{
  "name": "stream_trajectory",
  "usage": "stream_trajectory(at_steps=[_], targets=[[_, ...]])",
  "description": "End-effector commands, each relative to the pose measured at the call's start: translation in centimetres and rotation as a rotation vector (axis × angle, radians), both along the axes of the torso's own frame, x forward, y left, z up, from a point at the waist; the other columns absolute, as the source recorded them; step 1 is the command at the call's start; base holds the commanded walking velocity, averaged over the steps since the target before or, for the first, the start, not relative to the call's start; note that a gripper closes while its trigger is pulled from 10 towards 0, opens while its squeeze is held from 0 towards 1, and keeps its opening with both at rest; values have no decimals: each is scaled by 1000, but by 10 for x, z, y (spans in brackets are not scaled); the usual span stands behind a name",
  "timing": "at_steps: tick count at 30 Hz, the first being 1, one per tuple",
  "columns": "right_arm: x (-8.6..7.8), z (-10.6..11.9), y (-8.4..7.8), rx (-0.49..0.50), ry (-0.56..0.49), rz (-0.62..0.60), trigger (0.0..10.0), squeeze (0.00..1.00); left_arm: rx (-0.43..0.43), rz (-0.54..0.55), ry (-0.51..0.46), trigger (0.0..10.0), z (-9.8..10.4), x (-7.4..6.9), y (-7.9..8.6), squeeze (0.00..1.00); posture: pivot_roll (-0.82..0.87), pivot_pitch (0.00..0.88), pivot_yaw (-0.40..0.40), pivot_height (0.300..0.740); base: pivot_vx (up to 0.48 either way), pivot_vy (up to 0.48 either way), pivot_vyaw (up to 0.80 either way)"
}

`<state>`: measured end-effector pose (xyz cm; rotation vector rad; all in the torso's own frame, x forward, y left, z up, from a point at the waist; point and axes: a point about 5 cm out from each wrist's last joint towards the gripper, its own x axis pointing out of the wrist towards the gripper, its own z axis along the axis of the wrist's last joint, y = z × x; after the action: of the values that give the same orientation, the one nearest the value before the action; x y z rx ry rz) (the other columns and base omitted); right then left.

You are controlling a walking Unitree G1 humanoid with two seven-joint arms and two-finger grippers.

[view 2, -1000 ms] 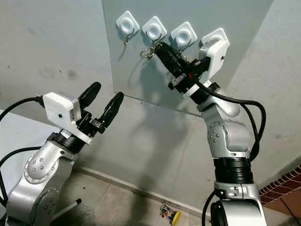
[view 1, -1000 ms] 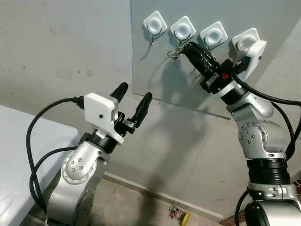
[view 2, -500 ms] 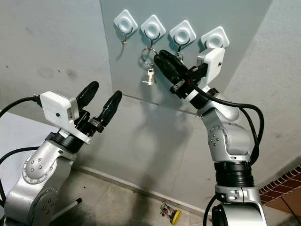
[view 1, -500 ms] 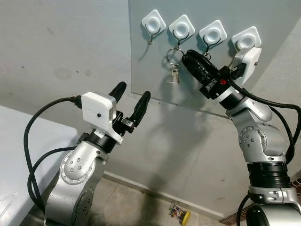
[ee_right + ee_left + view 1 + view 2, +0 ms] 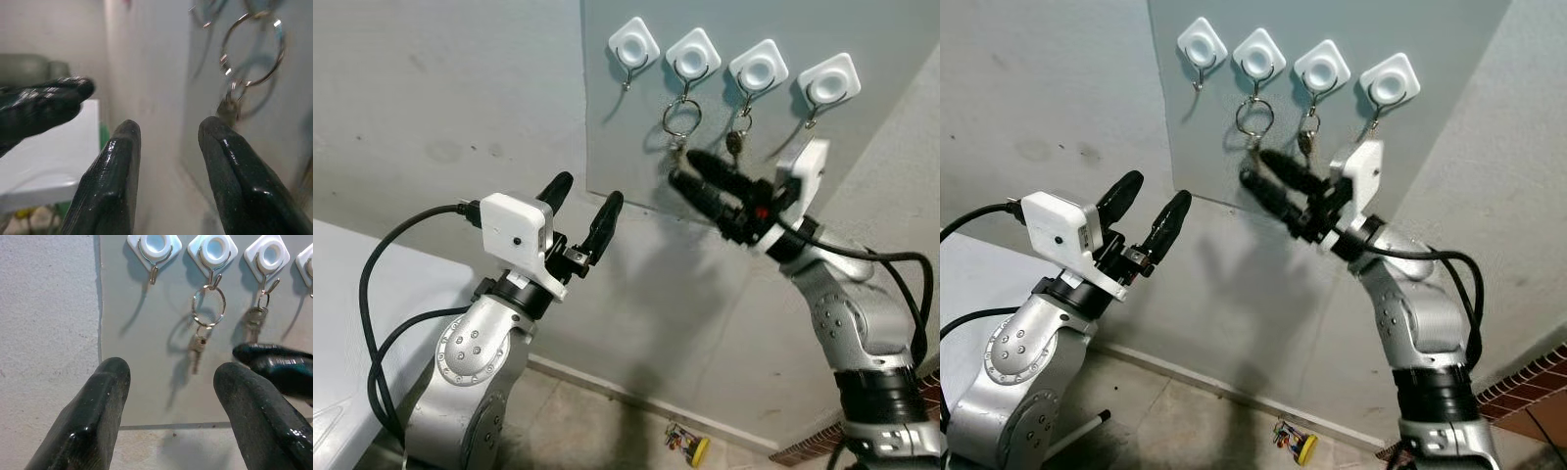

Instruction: Hang keys on a hook

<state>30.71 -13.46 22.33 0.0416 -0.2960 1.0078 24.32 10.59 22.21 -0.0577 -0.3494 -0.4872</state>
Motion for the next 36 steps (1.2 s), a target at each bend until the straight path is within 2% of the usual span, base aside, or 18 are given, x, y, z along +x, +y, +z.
stream_trajectory(at_steps=[1,6,11,12,14,17,18,20,22,25,29,30,31,35,36], targets=[[-5,5,3,-19,-19,39,10000,0,3,8,-13,10000,2,-3,1,0,-59,90,-32,740,0,0,0],[-15,-10,5,-85,32,102,10000,0,6,12,-12,10000,1,-3,1,0,-57,90,-34,740,0,0,0],[-32,-54,6,-204,135,153,10000,0,31,29,10,10000,-11,-3,5,0,-55,84,-33,740,0,0,0],[-32,-54,6,-204,135,153,10000,0,31,29,10,10000,-11,-3,5,0,-55,84,-33,740,0,0,0],[-35,-68,7,-237,166,151,10000,0,49,34,24,10000,-17,-3,7,0,-56,79,-31,740,0,0,0],[-37,-84,7,-247,205,130,10000,0,101,34,47,10000,-31,-3,7,0,-56,76,-30,740,0,0,0],[-37,-99,5,-255,243,98,10000,0,99,48,103,10000,-46,-2,10,0,-59,73,-27,740,0,0,0],[-37,-113,4,-262,290,68,10000,0,137,67,133,10000,-62,-2,13,0,-61,71,-28,740,0,0,0],[-38,-113,4,-264,292,69,10000,0,141,68,131,10000,-63,-3,13,0,-61,71,-28,740,0,0,0],[-42,-137,-1,-270,346,16,10000,0,165,100,225,10000,-94,-4,20,0,-67,64,-23,740,0,0,0],[-43,-140,-1,-273,346,10,10000,0,169,103,228,10000,-99,-5,21,0,-67,64,-23,740,0,0,0],[-43,-158,-7,-263,412,-64,10000,0,191,142,301,10000,-121,-4,27,0,-72,63,-21,740,0,0,0],[-47,-187,-15,-258,519,-179,10000,0,214,201,423,10000,-157,-6,38,0,-69,60,-20,740,0,0,0],[-51,-208,-24,-259,593,-286,10000,0,208,246,519,10000,-186,-9,48,0,-77,53,-18,740,0,0,0],[-53,-219,-29,-274,626,-355,10000,0,216,277,571,10000,-201,-11,54,0,-78,51,-16,740,0,0,0]])
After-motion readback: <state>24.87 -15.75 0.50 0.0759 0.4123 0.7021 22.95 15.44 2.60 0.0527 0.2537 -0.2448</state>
